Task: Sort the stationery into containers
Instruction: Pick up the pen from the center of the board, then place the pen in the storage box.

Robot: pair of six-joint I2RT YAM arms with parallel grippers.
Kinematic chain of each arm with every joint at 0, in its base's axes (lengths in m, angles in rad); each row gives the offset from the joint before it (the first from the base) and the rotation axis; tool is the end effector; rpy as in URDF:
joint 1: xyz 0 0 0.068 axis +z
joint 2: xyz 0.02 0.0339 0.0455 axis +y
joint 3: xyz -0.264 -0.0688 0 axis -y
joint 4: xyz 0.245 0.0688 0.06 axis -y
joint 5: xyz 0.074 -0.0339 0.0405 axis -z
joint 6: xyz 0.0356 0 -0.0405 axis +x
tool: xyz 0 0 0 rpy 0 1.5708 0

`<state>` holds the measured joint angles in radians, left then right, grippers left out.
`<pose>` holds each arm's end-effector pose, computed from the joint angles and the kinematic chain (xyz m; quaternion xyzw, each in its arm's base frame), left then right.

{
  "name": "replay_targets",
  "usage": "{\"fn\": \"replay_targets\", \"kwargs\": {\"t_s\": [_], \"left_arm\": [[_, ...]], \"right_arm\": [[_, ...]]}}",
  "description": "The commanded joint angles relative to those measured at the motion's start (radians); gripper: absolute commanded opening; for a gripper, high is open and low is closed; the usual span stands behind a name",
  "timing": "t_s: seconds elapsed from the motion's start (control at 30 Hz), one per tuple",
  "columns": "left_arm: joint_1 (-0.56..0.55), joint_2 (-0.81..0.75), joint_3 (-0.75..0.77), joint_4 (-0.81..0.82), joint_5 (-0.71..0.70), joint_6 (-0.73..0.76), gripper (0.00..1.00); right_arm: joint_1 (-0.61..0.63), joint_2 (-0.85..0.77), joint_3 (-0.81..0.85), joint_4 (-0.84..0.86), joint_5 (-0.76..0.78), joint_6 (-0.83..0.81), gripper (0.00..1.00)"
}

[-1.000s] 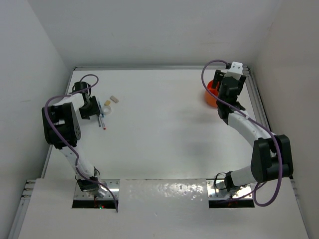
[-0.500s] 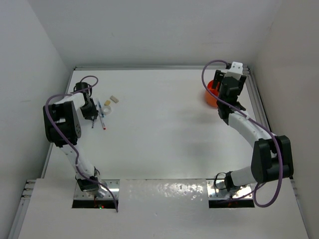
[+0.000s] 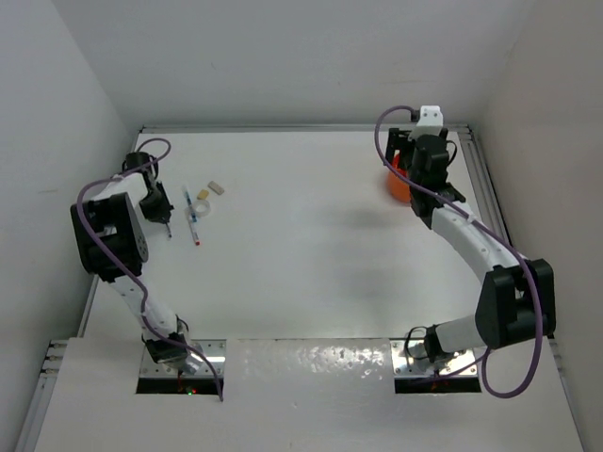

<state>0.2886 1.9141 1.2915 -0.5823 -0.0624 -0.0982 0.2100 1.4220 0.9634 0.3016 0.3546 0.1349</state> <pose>0.3656 0.1109 0.1657 -0.1945 0.9634 0.0478 0.1781 0.3284 0.0574 0.3031 0.0864 0.7522 -0.0224 0.6528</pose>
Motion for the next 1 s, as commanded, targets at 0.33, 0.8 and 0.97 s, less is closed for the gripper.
{"fn": "replay_targets", "kwargs": {"t_s": [0.33,0.8,0.97], "left_arm": [[-0.176,-0.574,-0.133,0.52,0.774,0.376,0.0],[-0.447,-0.687,-0.245,0.671,0.855,0.147,0.0],[-0.494,-0.704,-0.261,0.682,0.84,0.134,0.0]], "right_arm": [[0.179,0.075,0.248,0.115,-0.654,0.235,0.77],[0.407,0.163,0.256,0.361,-0.697,0.451,0.77],[0.436,0.209,0.278,0.36,-0.629,0.465,0.74]]}}
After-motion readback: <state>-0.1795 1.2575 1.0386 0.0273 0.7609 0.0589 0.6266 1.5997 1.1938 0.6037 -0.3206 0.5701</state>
